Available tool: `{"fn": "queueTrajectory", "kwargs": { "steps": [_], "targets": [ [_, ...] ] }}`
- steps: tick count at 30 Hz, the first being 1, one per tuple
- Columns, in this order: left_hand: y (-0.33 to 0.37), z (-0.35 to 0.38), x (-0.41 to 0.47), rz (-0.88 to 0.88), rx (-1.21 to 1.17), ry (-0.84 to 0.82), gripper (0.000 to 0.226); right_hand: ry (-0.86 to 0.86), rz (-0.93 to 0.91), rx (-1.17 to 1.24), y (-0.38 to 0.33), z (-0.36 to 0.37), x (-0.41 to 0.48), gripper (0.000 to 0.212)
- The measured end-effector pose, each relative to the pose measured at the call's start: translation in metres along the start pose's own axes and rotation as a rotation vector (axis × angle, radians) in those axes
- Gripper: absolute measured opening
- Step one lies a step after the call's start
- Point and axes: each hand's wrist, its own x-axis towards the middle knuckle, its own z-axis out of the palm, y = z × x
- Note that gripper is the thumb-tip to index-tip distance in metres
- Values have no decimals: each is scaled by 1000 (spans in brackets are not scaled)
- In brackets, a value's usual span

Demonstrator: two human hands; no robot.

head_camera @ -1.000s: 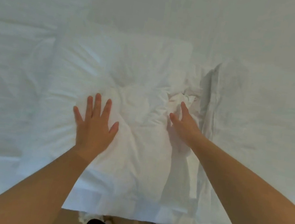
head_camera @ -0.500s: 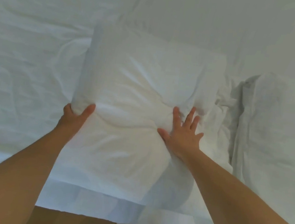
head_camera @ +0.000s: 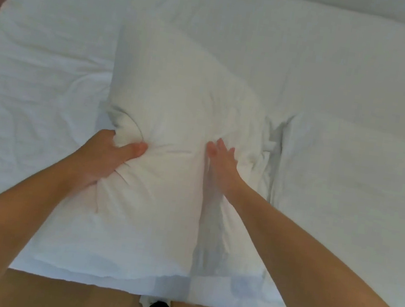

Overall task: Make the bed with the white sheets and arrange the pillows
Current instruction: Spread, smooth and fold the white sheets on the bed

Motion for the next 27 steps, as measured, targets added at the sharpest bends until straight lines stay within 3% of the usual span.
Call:
{"fn": "queueTrajectory", "kwargs": {
  "steps": [3,4,8,11,13,15,16,19,21,24,27],
  "targets": [
    [90,52,-62,204,164,-94,18,-180,58,644,-16,-65,-53,79],
    [121,75,-83,262,216,-136,17,-222,42,760,-16,-96,-77,82],
    [247,202,-159,557,462,-303,47,-223,-88,904,28,-258,-165,81],
    [314,323,-196,784,572,-354,46,-261,-104,1018,93,-383,-213,95],
    [332,406,-206,857,480,-496,35,-208,-59,1075,148,-452,-232,95],
    [317,467,-197,842,403,-607,19,-55,64,999,205,-494,-234,89],
    [306,491,-188,848,484,-548,16,38,130,933,235,-508,-232,86],
    [253,516,-148,718,921,-288,55,157,281,775,303,-514,-210,88],
    [223,514,-132,554,1075,-263,74,134,303,646,319,-494,-193,85],
    [203,514,-126,511,1097,-300,77,251,222,473,312,-465,-175,89],
    [203,511,-123,509,1096,-300,76,392,293,390,309,-453,-158,93]
  ]
}}
